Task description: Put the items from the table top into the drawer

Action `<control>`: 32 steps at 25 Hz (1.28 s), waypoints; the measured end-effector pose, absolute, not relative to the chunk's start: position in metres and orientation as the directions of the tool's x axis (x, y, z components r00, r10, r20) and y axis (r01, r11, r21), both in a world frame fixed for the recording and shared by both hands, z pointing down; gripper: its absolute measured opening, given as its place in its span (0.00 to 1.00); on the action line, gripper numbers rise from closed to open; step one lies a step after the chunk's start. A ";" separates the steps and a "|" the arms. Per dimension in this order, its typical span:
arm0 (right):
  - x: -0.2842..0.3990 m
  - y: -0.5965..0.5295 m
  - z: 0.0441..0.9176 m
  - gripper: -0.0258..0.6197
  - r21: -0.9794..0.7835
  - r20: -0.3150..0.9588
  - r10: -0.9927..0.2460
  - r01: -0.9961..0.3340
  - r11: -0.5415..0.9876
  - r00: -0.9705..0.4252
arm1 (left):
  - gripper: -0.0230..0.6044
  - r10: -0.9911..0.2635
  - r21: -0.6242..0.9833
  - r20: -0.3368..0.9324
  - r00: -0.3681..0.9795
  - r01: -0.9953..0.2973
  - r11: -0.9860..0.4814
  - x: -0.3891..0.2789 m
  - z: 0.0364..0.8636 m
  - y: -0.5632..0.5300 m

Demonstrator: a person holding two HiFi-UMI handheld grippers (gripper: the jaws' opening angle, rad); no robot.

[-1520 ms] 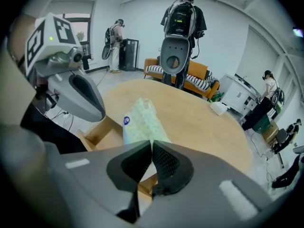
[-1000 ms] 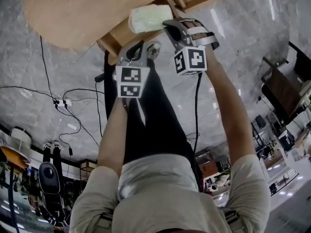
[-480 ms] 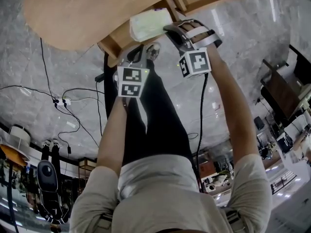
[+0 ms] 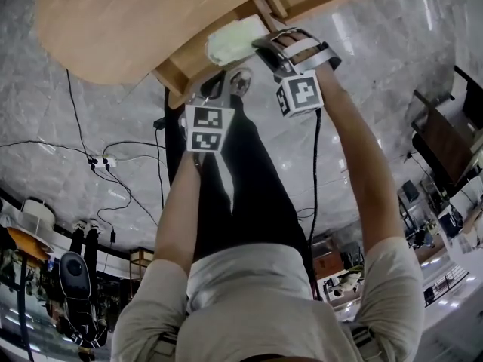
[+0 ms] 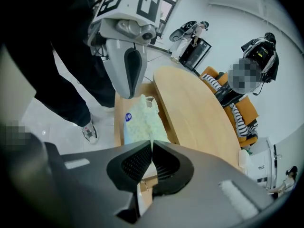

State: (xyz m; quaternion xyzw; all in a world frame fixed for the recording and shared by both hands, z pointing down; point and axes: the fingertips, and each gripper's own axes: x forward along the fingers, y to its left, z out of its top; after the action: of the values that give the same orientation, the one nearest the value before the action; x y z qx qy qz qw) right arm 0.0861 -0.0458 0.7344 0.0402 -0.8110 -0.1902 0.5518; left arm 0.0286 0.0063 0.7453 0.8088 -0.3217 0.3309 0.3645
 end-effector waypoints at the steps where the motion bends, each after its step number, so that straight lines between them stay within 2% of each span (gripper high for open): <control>1: 0.084 -0.046 0.738 0.05 0.355 0.878 -0.277 0.142 0.924 -0.391 | 0.07 -0.282 0.377 0.768 0.575 -0.762 -0.526 0.028 0.747 0.006; 10: 0.077 -0.056 0.773 0.05 0.364 0.867 -0.302 0.090 0.927 -0.395 | 0.07 -0.279 0.392 0.774 0.569 -0.776 -0.495 0.019 0.765 0.002; 22: 0.094 -0.066 0.806 0.05 0.380 0.887 -0.330 0.105 0.919 -0.324 | 0.07 -0.231 0.412 0.775 0.588 -0.748 -0.521 0.036 0.776 0.009; 24: 0.098 -0.067 0.811 0.08 0.380 0.898 -0.336 0.119 0.917 -0.284 | 0.07 -0.222 0.410 0.772 0.595 -0.734 -0.541 0.042 0.769 0.012; 26: 0.106 -0.070 0.814 0.17 0.388 0.904 -0.358 0.099 0.916 -0.233 | 0.07 -0.213 0.409 0.768 0.604 -0.719 -0.563 0.049 0.760 0.015; 32: 0.115 -0.071 0.792 0.18 0.431 0.882 -0.418 0.016 0.902 -0.219 | 0.07 -0.222 0.393 0.743 0.632 -0.679 -0.620 0.059 0.719 0.010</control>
State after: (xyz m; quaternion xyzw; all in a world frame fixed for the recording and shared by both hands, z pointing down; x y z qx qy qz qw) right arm 0.1149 -0.0706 0.7925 0.1319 -0.7602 -0.1776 0.6108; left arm 0.0595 0.0102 0.7194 0.8357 -0.2695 0.3340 0.3426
